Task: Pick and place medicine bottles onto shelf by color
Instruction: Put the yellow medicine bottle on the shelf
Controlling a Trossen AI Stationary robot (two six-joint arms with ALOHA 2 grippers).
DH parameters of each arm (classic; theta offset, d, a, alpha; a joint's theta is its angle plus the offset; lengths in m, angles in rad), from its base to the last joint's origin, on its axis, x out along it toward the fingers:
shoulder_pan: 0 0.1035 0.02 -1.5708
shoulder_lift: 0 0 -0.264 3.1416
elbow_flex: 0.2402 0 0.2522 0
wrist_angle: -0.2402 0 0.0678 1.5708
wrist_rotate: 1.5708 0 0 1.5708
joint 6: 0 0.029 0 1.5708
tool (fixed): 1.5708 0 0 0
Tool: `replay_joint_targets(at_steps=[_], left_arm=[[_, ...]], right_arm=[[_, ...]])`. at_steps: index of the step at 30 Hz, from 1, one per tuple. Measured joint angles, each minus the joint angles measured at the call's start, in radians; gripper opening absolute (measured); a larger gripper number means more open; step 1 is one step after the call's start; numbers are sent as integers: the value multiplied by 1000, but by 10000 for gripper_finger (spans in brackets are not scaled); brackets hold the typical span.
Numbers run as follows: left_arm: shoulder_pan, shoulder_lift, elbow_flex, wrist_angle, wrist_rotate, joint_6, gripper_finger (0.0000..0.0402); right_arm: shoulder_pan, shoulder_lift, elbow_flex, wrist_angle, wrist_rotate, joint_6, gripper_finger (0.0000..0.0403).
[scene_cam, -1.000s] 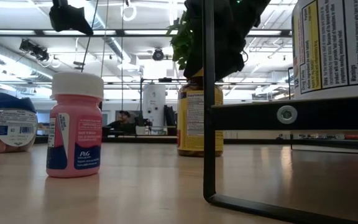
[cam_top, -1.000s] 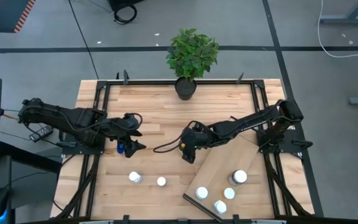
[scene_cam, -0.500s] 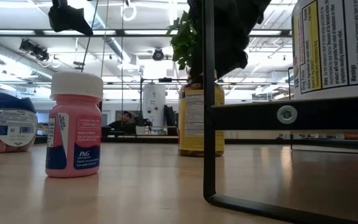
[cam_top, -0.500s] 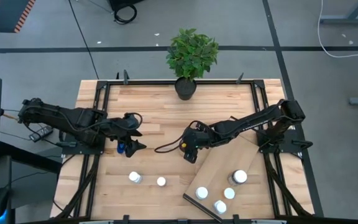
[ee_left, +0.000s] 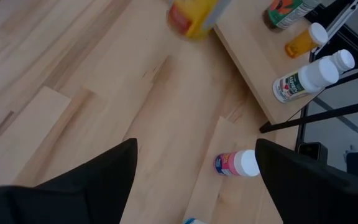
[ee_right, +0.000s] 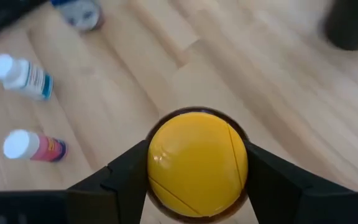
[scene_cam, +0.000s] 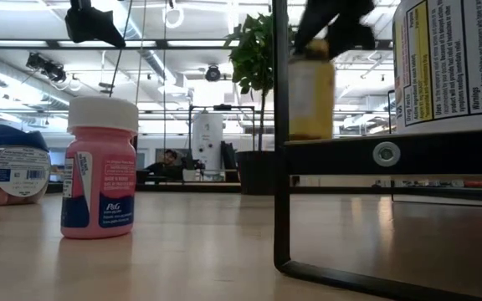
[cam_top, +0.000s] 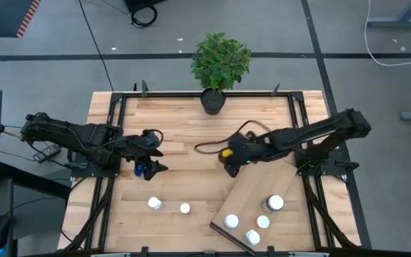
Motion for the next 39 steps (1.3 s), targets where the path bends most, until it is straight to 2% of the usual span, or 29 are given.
replay_joint_targets(at_steps=[3, 9, 22, 28, 36, 39], left_arm=[[0, 0, 0, 0, 0, 5, 329], [0, 0, 0, 1, -1, 8, 329], [0, 0, 0, 4, 0, 8, 329], [0, 0, 0, 6, -1, 7, 329], [0, 0, 0, 6, 0, -4, 329], [0, 0, 0, 6, 0, -19, 329]], right_arm=[[33, -75, 0, -114, 54, 94, 231], [101, -141, 0, -346, 75, 274, 232], [337, -159, 0, -604, 159, 733, 233], [467, -159, 0, -795, 174, 1035, 233], [647, -145, -56, -809, 159, 1285, 233], [697, -146, -81, -805, 144, 1330, 233]])
